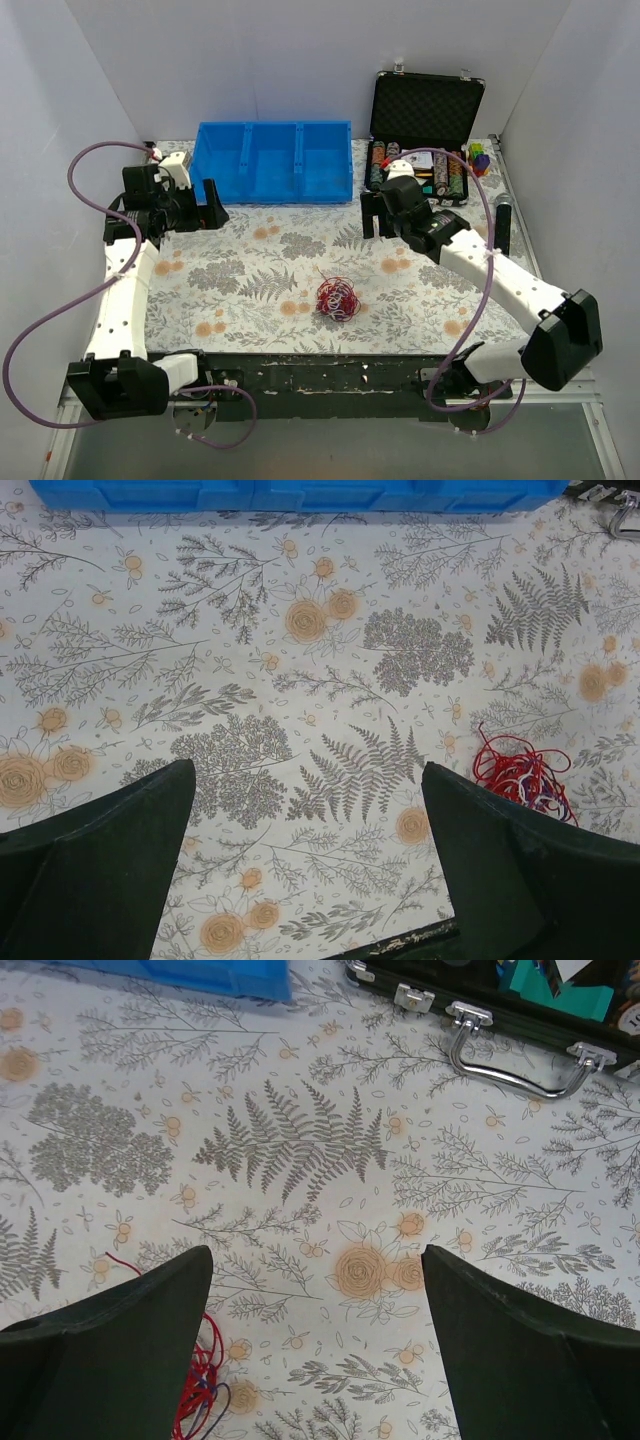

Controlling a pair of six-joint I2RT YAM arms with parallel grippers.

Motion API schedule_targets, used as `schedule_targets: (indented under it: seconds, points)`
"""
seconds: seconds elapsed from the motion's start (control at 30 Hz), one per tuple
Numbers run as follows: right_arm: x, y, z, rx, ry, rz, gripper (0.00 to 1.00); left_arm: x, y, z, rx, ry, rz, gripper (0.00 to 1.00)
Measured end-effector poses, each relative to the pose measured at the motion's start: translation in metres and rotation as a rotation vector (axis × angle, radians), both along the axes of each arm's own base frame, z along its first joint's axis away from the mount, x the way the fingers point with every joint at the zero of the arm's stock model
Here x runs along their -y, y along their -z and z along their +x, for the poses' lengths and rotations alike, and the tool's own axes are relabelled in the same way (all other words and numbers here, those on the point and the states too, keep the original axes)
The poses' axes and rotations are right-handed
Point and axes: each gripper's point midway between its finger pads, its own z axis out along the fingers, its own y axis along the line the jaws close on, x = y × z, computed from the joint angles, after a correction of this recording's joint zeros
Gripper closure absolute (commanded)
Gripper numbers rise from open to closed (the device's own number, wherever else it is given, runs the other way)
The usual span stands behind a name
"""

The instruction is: Untangle the cables

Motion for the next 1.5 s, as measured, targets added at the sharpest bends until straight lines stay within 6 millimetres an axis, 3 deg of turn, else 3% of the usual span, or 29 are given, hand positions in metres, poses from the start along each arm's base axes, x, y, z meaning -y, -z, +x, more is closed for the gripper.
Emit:
schedule_targets:
  seconds: [0.2,0.33,0.5,0.63,0.8,1.03,1.33,1.5]
  points:
    - [-0.002,-0.022,-0.004,0.067,-0.021,0.063,0.05,0.000,0.014,0.012,-0.038,-0.003,-0.012,0.02]
    - [0.000,-0.012,-0.008,0.054,-0.025,0.059,0.05,0.000,0.018,0.017,-0.052,-0.021,-0.026,0.02]
    - [0.005,0.007,-0.015,0.015,-0.028,0.035,0.05,-0.002,0.003,0.017,0.032,-0.040,-0.021,0.02]
    - [0.005,0.006,-0.016,0.016,-0.030,0.037,0.05,-0.006,-0.003,0.016,0.066,-0.064,-0.012,0.02]
    - [0.005,0.000,-0.017,0.031,-0.035,0.053,0.05,-0.009,0.010,0.028,0.032,-0.088,-0.013,0.02]
    - [0.008,-0.004,-0.026,0.061,-0.050,0.085,0.11,-0.002,0.047,0.073,-0.059,-0.105,-0.034,0.02]
    - [0.010,0.011,-0.049,0.063,-0.109,0.140,0.16,0.053,0.098,0.131,-0.085,-0.061,0.043,0.02]
    - [0.006,0.016,-0.057,0.056,-0.153,0.154,0.17,0.039,0.115,0.175,-0.049,-0.178,0.095,0.02]
